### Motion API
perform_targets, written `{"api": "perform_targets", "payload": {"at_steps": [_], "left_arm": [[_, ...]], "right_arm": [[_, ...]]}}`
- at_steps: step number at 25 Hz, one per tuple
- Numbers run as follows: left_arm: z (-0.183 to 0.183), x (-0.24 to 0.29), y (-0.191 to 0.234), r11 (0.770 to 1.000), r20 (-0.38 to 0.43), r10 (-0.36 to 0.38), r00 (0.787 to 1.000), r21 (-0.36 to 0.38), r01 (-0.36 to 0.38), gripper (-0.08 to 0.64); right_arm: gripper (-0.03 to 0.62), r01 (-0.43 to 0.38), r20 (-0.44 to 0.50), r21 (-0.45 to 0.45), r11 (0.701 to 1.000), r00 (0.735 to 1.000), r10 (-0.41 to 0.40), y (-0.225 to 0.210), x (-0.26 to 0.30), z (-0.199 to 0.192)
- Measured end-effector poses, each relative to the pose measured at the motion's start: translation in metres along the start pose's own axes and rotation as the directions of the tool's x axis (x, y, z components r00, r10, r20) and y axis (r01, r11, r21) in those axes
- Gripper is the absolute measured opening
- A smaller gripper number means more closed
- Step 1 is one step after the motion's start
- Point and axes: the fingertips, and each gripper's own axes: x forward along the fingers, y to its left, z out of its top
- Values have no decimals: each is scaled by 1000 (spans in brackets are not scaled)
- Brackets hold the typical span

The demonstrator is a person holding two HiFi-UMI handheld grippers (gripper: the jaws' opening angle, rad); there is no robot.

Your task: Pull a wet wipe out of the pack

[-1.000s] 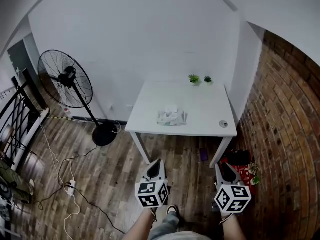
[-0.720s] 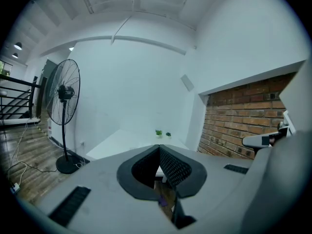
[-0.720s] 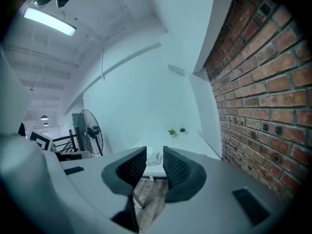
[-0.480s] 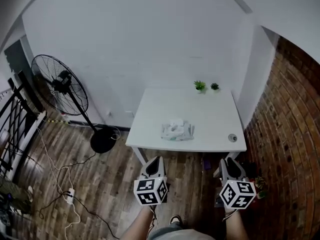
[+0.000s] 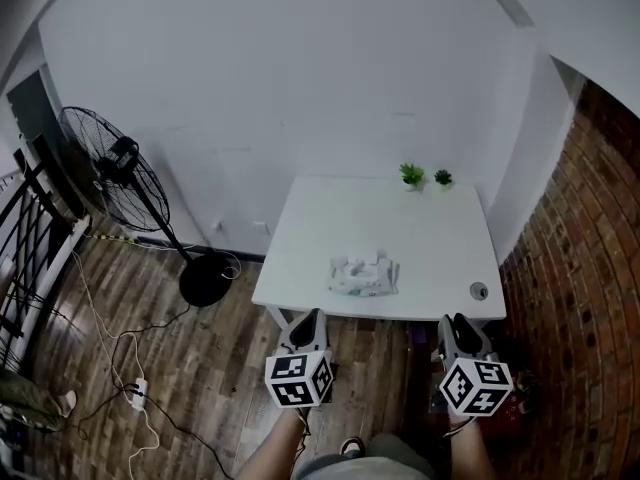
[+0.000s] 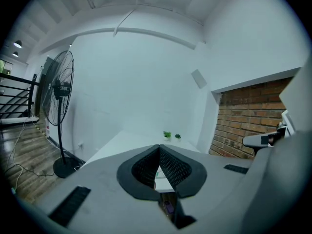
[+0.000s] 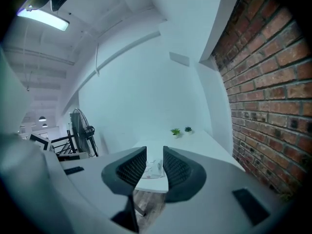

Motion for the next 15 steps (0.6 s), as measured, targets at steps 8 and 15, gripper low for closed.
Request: {"api": "perform_targets", "payload": {"at_steps": [8,15], "left_arm": [[-7,31,10,1000,-31,19,999,7,-19,0],[11,74,28,997,-25,75,997,19,-74,0]], "right_arm": [[105,-4,-39,29,1000,999,5,-14,37,-8],[104,-55,-29,38,998,998,56,-20,101,12]]}}
